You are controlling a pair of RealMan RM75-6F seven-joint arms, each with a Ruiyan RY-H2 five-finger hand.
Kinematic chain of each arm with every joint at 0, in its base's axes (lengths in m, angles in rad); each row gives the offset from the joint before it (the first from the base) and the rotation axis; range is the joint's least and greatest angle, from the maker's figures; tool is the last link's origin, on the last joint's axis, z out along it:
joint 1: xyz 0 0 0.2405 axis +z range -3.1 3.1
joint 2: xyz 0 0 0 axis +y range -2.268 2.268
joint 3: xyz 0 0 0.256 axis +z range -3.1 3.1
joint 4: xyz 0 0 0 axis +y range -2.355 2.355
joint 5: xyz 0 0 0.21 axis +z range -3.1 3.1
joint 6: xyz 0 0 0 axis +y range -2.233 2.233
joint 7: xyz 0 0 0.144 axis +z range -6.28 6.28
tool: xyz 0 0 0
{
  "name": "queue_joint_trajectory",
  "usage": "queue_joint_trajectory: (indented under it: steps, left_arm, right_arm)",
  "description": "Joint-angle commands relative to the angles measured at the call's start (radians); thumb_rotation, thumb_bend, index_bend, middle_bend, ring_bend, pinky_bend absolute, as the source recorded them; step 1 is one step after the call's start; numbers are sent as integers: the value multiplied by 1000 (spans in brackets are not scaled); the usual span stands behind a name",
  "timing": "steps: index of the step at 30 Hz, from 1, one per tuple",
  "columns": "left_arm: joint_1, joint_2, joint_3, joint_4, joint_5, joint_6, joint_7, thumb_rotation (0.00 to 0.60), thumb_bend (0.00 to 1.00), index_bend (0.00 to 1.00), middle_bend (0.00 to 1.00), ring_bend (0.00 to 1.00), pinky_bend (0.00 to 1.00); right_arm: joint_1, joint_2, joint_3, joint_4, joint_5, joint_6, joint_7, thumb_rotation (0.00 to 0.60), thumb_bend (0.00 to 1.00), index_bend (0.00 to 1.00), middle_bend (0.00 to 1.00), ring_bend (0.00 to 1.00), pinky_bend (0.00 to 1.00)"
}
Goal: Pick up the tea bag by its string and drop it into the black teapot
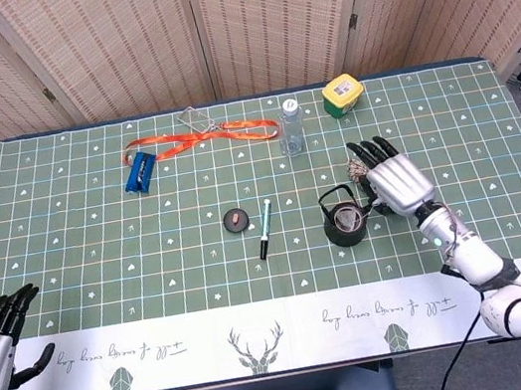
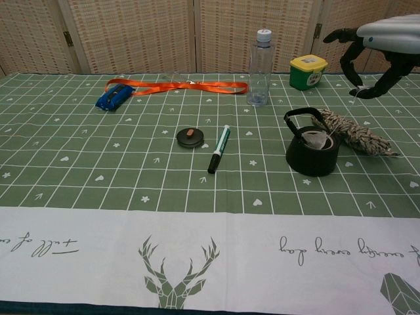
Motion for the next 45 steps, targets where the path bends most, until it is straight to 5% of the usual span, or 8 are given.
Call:
queue_joint_trajectory:
  steps: [1, 3, 6, 10, 16, 27, 35, 45]
  left_arm:
    - [1, 0, 0, 0, 1, 3, -2, 600, 290, 50, 50, 99, 105]
    - [1, 1, -1, 1, -1, 2, -4, 600, 289, 50, 50, 99, 105]
    - [0, 0, -2, 1, -4, -2, -5, 600, 289, 50, 50, 99, 107]
    - [-1, -3, -4, 1, -7, -6, 3, 600, 291, 50, 50, 99, 107]
    - [-5, -12, -2, -2, -7, -17, 32, 600, 290, 50, 50, 99, 108]
    - [-3, -9, -3, 0, -6, -10, 20, 600, 290, 50, 50, 100, 109]
    - [-2, -10, -4, 0, -6, -6, 18, 600, 290, 50, 50, 101, 111]
    - [-3, -6, -4, 4, -8, -9, 4, 600, 290, 50, 50, 102, 112]
  right_arm:
    - [-36, 30, -39, -32, -42, 14, 9, 600, 402, 322, 2, 4, 0]
    - [-66, 61, -70, -68, -76, 31, 12, 600, 402, 128, 0, 0, 0]
    - [-119, 112, -122, -113, -135, 68, 12, 600, 402, 21, 0, 0, 0]
    - [-191, 204, -187, -188, -189, 111, 11, 600, 390, 0, 0, 0, 0]
    - [-231, 288, -216, -256, -246, 124, 45, 600, 334, 0, 0, 0, 0]
    - [-186, 394, -147, -369, -187, 51, 64, 600, 285, 0, 0, 0, 0]
    - [-47, 469, -79, -462, 31, -141, -48, 600, 286, 0, 5, 0, 0]
    - [29, 460, -62, -451, 199, -198, -114, 600, 286, 1, 389, 274, 0]
